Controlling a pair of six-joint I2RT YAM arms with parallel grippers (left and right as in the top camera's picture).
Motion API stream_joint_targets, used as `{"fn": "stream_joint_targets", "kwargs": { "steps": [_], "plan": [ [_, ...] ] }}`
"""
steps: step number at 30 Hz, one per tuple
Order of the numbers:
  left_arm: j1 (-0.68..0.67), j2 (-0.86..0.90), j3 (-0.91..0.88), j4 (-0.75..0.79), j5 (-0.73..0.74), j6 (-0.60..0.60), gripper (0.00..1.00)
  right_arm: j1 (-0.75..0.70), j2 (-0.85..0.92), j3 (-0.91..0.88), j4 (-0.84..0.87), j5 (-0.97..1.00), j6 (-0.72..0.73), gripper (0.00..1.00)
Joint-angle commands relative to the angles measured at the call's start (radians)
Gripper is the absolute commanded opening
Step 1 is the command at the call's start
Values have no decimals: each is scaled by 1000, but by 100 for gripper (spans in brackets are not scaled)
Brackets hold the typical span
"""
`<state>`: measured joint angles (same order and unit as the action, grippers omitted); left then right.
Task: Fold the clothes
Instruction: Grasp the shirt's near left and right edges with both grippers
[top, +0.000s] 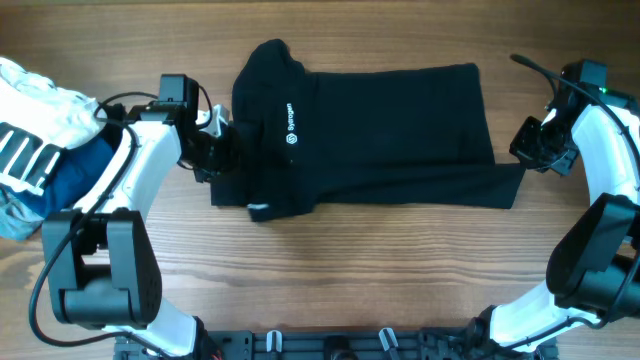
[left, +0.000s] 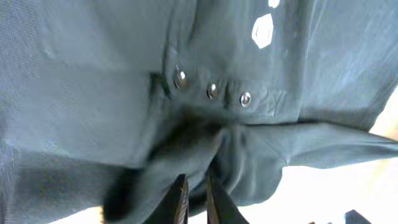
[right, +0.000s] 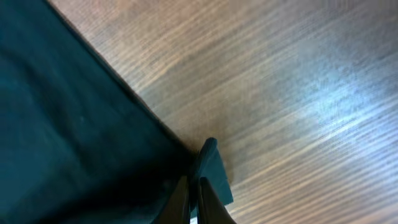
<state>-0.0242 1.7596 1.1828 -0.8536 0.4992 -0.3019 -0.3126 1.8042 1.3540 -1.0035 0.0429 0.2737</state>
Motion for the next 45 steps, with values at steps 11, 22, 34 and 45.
{"fn": "stream_joint_targets", "kwargs": {
  "steps": [11, 22, 34, 45],
  "plan": [
    [-78, -9, -11, 49, -42, -92, 47, 28, -20, 5, 49, -89, -65, 4],
    [-209, -9, -136, 69, -220, -93, 31, 28, -20, -40, 49, -89, -65, 4],
    [-26, -93, -48, 100, 29, -51, 4, 28, -20, -40, 53, -63, -65, 4],
    [41, -92, -48, 224, 44, -97, 4, 28, -20, -40, 85, -64, -66, 4]
  ]
}}
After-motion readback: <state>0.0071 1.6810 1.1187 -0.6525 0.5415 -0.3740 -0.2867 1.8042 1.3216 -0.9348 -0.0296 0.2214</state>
